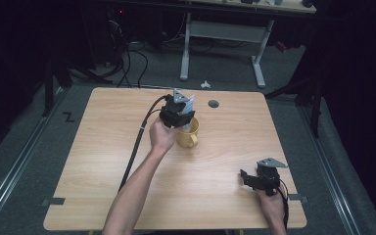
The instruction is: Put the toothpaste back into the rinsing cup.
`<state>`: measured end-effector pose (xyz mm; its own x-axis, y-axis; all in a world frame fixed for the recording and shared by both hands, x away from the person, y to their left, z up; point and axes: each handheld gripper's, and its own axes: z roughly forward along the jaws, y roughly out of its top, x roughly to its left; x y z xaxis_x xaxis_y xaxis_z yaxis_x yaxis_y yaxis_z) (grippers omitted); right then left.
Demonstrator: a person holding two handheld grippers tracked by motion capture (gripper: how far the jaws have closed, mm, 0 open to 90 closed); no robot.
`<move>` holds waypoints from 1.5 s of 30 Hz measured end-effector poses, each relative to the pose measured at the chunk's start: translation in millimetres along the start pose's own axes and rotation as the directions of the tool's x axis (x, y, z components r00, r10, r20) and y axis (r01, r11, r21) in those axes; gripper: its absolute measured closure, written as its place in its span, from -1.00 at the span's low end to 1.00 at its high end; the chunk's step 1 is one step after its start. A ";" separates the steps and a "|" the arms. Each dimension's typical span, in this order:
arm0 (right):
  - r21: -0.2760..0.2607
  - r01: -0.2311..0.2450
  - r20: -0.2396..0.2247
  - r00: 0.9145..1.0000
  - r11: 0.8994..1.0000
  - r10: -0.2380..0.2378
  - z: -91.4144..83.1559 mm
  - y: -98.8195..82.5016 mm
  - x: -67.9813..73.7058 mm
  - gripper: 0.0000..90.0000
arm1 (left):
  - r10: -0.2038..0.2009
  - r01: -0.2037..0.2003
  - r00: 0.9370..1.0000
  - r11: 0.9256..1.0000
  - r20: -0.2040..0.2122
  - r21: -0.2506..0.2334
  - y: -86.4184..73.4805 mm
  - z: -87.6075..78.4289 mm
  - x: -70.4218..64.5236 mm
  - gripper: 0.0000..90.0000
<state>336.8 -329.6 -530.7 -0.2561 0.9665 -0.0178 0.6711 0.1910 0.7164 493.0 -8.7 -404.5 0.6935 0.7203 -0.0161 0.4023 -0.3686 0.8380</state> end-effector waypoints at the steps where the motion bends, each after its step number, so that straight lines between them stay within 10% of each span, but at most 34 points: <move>1: 0.001 0.000 -0.001 1.000 1.000 0.000 -0.1 0.0 0.0 -0.49 | 0.001 -0.001 1.000 1.000 -0.003 0.003 -1.5 1.5 0.0 0.50; 45: -0.001 0.001 -0.002 1.000 1.000 -0.001 0.0 0.0 0.0 -0.48 | -0.009 0.013 0.999 0.996 -0.040 0.089 -28.4 33.7 -3.0 0.46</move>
<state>336.8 -329.6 -530.7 -0.2583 0.9659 -0.0175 0.6703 0.1922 0.7168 499.7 -20.2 -446.6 0.6653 0.7466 -0.0019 0.4625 -0.4101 0.7861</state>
